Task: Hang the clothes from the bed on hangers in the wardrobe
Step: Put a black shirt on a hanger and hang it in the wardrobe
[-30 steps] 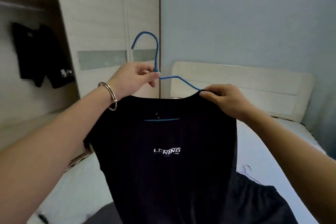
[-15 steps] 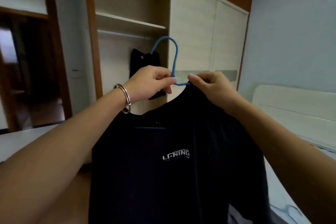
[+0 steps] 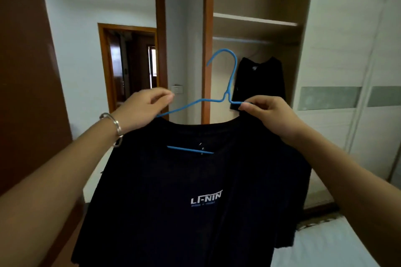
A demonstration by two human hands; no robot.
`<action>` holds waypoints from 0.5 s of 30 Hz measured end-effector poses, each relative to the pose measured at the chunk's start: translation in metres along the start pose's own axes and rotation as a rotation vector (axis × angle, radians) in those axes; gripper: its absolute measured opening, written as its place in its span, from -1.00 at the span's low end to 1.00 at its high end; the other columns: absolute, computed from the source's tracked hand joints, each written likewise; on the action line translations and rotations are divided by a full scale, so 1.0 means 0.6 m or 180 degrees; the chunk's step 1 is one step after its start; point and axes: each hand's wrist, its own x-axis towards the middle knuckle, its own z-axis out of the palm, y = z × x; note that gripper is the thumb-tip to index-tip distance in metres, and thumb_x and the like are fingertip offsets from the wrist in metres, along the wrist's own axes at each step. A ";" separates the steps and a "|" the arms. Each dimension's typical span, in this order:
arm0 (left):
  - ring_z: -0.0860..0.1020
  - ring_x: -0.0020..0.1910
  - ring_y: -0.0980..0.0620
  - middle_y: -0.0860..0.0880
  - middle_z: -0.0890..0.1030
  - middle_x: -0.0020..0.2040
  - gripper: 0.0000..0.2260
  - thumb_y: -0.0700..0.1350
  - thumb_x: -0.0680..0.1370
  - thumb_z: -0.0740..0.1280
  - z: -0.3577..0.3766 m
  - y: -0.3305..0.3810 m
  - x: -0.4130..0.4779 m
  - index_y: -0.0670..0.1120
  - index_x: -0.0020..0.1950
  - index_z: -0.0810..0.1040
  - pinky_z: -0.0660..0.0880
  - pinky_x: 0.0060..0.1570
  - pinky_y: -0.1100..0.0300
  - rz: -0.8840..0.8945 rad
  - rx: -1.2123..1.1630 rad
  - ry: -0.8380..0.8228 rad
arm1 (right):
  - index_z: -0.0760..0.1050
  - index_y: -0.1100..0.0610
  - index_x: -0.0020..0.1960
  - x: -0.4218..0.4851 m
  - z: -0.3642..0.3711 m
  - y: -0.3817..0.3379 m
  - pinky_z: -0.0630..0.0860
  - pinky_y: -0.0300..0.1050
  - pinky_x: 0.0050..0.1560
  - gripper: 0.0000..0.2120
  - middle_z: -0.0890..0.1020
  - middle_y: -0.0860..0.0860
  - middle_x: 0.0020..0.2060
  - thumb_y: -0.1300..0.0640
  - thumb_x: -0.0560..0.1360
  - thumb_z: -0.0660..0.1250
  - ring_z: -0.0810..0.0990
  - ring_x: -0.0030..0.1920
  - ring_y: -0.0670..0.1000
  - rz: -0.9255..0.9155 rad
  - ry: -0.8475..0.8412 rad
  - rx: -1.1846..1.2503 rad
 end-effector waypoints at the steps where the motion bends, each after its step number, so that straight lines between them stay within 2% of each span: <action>1: 0.50 0.06 0.09 0.01 0.57 0.06 -0.73 0.03 0.58 0.10 -0.009 -0.042 0.004 0.02 0.14 0.51 0.40 0.02 0.23 -0.0184 0.0159 -0.0168 | 0.58 -0.03 -0.18 0.022 0.015 0.013 0.37 -0.52 -0.35 -0.88 0.57 -0.07 -0.30 0.08 0.50 0.31 0.49 -0.32 -0.22 0.0017 0.0025 0.0054; 3: 0.50 -0.06 0.01 -0.09 0.58 -0.05 -0.78 0.05 0.58 0.08 -0.011 -0.111 0.022 0.08 -0.05 0.51 0.37 -0.13 0.21 -0.0441 0.0317 -0.0558 | 0.60 0.03 -0.10 0.066 0.043 0.039 0.42 -0.39 -0.21 -0.89 0.58 -0.04 -0.25 0.08 0.51 0.30 0.49 -0.24 -0.14 0.0090 0.0025 0.0125; 5: 0.48 -0.16 -0.01 -0.11 0.55 -0.17 -0.79 0.02 0.57 0.11 -0.002 -0.161 0.054 0.09 -0.16 0.50 0.35 -0.20 0.22 -0.0529 0.0249 -0.0705 | 0.60 0.07 -0.03 0.116 0.075 0.069 0.44 -0.32 -0.15 -0.86 0.59 -0.04 -0.20 0.08 0.52 0.27 0.51 -0.19 -0.13 0.0136 -0.0076 0.0138; 8: 0.45 -0.23 0.01 -0.11 0.48 -0.25 -0.73 0.02 0.56 0.14 0.013 -0.226 0.122 -0.05 -0.15 0.56 0.32 -0.24 0.24 -0.0637 0.0018 -0.0752 | 0.58 0.11 -0.01 0.193 0.113 0.115 0.43 -0.34 -0.13 -0.84 0.59 -0.02 -0.18 0.11 0.54 0.24 0.52 -0.17 -0.13 0.0188 -0.0369 -0.0020; 10: 0.47 -0.18 -0.03 -0.14 0.49 -0.21 -0.67 0.04 0.55 0.13 0.020 -0.261 0.175 -0.14 -0.08 0.59 0.32 -0.21 0.25 -0.0714 0.0032 -0.0808 | 0.60 0.12 -0.01 0.248 0.133 0.140 0.47 -0.25 -0.04 -0.83 0.61 0.05 -0.13 0.12 0.54 0.23 0.56 -0.09 -0.06 0.0249 -0.0636 -0.0146; 11: 0.47 -0.16 -0.04 -0.15 0.50 -0.20 -0.65 0.06 0.55 0.13 0.024 -0.277 0.201 -0.16 -0.06 0.59 0.33 -0.20 0.26 -0.0723 0.0059 -0.0814 | 0.60 0.08 -0.02 0.274 0.146 0.150 0.47 -0.25 -0.01 -0.83 0.62 0.03 -0.13 0.13 0.54 0.23 0.58 -0.08 -0.08 0.0247 -0.0755 -0.0178; 13: 0.48 -0.18 -0.02 -0.13 0.50 -0.22 -0.62 0.07 0.55 0.13 0.037 -0.303 0.252 -0.20 -0.05 0.58 0.33 -0.21 0.27 -0.0651 0.0086 -0.0754 | 0.58 -0.06 -0.09 0.323 0.181 0.163 0.46 -0.40 -0.06 -0.83 0.60 -0.12 -0.19 0.14 0.55 0.23 0.56 -0.17 -0.25 0.0154 -0.0912 -0.0193; 15: 0.46 -0.25 0.03 -0.09 0.47 -0.28 -0.60 0.06 0.56 0.13 0.056 -0.324 0.300 -0.23 -0.06 0.57 0.32 -0.27 0.31 -0.0493 0.0086 -0.0722 | 0.54 -0.12 -0.13 0.367 0.223 0.173 0.46 -0.44 -0.08 -0.80 0.57 -0.15 -0.22 0.13 0.55 0.22 0.53 -0.19 -0.25 0.0100 -0.0932 -0.0178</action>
